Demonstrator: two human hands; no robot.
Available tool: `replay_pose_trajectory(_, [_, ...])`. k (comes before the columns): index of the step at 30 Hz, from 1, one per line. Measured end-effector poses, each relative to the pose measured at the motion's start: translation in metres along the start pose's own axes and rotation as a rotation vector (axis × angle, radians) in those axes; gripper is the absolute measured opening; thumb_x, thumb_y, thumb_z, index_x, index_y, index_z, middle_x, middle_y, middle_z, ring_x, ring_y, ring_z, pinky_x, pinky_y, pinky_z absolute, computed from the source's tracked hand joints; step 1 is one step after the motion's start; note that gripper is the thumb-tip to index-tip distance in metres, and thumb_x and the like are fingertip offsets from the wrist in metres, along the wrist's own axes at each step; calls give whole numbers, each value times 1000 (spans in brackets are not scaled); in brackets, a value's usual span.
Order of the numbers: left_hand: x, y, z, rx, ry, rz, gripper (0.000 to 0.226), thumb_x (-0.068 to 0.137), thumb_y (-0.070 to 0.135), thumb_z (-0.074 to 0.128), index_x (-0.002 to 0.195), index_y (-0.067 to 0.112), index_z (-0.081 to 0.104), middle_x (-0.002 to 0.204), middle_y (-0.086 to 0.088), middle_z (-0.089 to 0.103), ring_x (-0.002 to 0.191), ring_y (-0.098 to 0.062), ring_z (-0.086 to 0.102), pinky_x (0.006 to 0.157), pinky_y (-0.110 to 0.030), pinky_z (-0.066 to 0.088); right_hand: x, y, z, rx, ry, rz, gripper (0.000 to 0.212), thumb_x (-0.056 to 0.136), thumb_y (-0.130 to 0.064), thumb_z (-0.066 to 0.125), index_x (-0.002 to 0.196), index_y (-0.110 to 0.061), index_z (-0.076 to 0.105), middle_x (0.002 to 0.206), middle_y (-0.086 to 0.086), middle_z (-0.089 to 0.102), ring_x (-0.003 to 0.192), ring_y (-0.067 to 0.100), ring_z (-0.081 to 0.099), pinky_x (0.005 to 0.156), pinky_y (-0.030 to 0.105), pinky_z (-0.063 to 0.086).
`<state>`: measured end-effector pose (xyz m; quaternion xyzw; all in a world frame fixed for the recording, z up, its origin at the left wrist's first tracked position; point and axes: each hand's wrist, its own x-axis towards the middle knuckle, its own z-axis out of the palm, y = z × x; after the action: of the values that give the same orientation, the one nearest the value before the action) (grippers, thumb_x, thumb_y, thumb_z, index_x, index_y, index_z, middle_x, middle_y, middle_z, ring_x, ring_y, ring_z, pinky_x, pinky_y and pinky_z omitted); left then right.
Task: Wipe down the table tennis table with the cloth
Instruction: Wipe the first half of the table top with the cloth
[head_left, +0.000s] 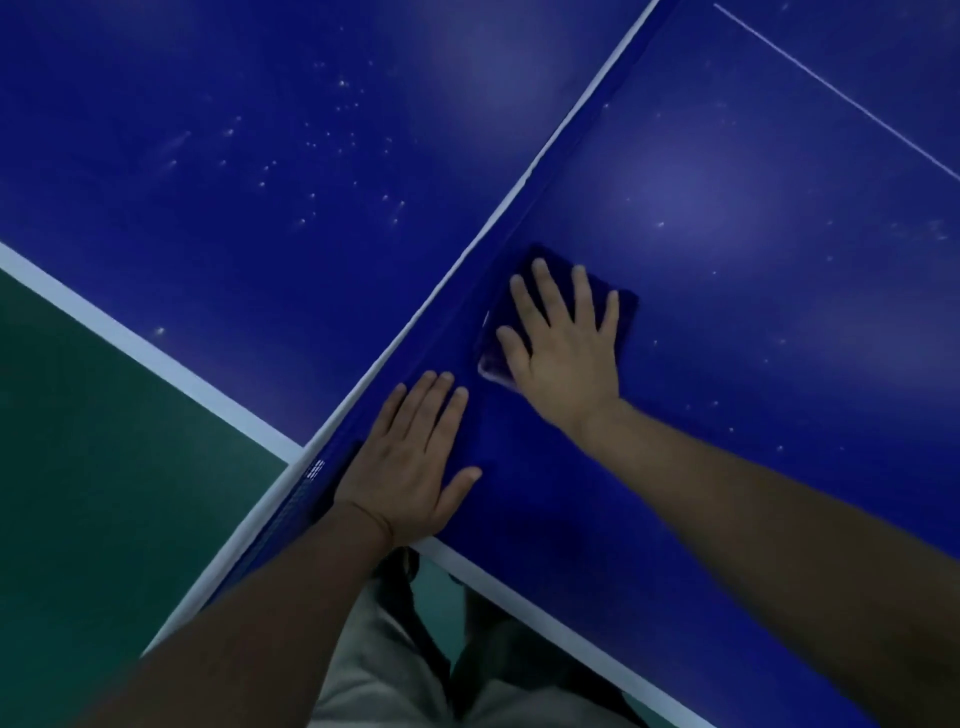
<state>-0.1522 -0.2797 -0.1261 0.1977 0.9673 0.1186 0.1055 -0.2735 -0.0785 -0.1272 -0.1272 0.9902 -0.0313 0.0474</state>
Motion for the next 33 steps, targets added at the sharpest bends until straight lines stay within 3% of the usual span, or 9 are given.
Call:
replay_pose_trajectory(6, [-31,6,10,-143,113,-87,74,104,53,21,154,-1,23,161,-22,23,151,-32,19,123,-47,12,-147,-56,24,36,-32,-223,61,101,-58,35,155,-30,33,168,-3,17,155,36,10,115,72,13])
replay_pose_trajectory(9, [-21,10,9,-146,74,-109,70,104,50,21,153,1,31,161,-19,28,150,-32,22,123,-49,13,-98,-30,12,46,-56,-294,62,103,-62,22,153,-31,38,165,-3,26,153,37,18,112,73,17])
replay_pose_trajectory(13, [-18,8,11,-132,69,-87,64,103,45,26,150,5,40,159,-19,33,150,-32,23,124,-48,10,34,20,-8,42,6,116,67,99,-63,16,157,-31,29,168,-3,18,153,37,13,114,74,10])
replay_pose_trajectory(15, [-10,8,11,-164,101,-67,60,103,43,29,148,5,42,159,-19,31,150,-33,21,125,-47,9,49,18,-6,47,3,193,64,102,-60,16,159,-33,23,169,-4,12,154,36,7,116,72,7])
replay_pose_trajectory(18, [3,5,9,-250,146,-56,50,102,39,35,139,7,45,157,-21,31,150,-34,21,125,-47,9,-19,-23,7,-2,27,31,60,103,-56,29,158,-32,26,169,-1,13,154,38,7,115,72,10])
replay_pose_trajectory(21, [7,0,12,-307,157,-7,28,102,39,36,109,14,47,153,-23,35,148,-33,24,124,-47,10,-91,-47,19,24,0,-147,56,104,-54,35,157,-34,32,168,-2,18,154,37,11,115,71,13])
replay_pose_trajectory(25, [10,3,14,-215,90,-45,52,104,44,28,141,9,39,157,-18,29,150,-31,22,124,-48,9,-9,4,3,-6,26,-174,66,95,-63,34,152,-31,41,165,1,26,150,39,22,111,74,18])
replay_pose_trajectory(29, [30,1,8,-195,75,-19,59,104,45,29,149,8,34,160,-17,27,152,-32,18,124,-47,9,105,58,-15,34,-14,213,62,101,-61,19,158,-38,21,169,-7,8,154,35,7,117,71,8])
replay_pose_trajectory(33, [71,-2,-6,-215,114,-31,57,103,40,36,148,4,39,159,-19,30,152,-31,17,124,-48,16,56,25,-2,-2,70,159,57,104,-52,27,158,-34,26,169,-3,14,154,36,11,118,68,9])
